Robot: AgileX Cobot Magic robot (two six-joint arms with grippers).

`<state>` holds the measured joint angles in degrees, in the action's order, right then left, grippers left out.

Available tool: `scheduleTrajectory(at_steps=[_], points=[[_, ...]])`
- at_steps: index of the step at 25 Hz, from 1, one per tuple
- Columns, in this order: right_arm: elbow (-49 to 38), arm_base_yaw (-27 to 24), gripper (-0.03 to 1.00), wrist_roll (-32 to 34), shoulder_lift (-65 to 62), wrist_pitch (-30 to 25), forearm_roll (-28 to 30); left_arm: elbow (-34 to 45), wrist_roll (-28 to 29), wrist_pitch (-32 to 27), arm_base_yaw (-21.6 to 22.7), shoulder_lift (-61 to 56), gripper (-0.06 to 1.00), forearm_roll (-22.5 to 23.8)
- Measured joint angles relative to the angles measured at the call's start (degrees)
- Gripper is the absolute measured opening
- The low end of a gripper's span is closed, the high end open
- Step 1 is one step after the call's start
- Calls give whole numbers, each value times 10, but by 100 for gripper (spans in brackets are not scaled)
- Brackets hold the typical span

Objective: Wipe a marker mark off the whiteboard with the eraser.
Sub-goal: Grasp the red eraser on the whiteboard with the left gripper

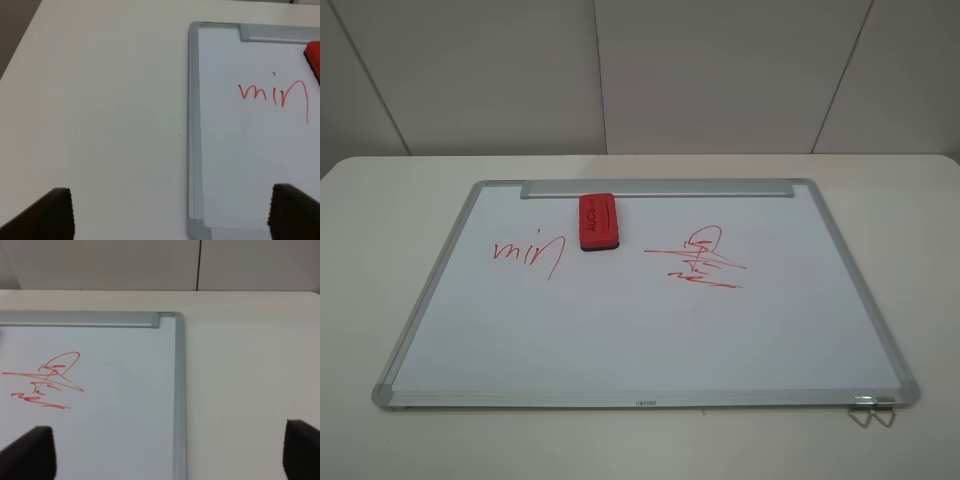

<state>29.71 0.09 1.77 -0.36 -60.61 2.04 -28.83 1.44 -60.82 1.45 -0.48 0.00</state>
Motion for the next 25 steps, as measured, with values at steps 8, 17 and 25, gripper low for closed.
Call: scheduleTrajectory(at_steps=[8, 17, 25], points=[[0, 0, 83, 0, 0, 0, 0, 0, 0, 0, 0, 0, 77, 0], [0, 0, 83, 0, 0, 0, 2, 0, 0, 0, 0, 0, 77, 0], [0, 0, 83, 0, 0, 0, 2, 0, 0, 0, 0, 0, 77, 0]])
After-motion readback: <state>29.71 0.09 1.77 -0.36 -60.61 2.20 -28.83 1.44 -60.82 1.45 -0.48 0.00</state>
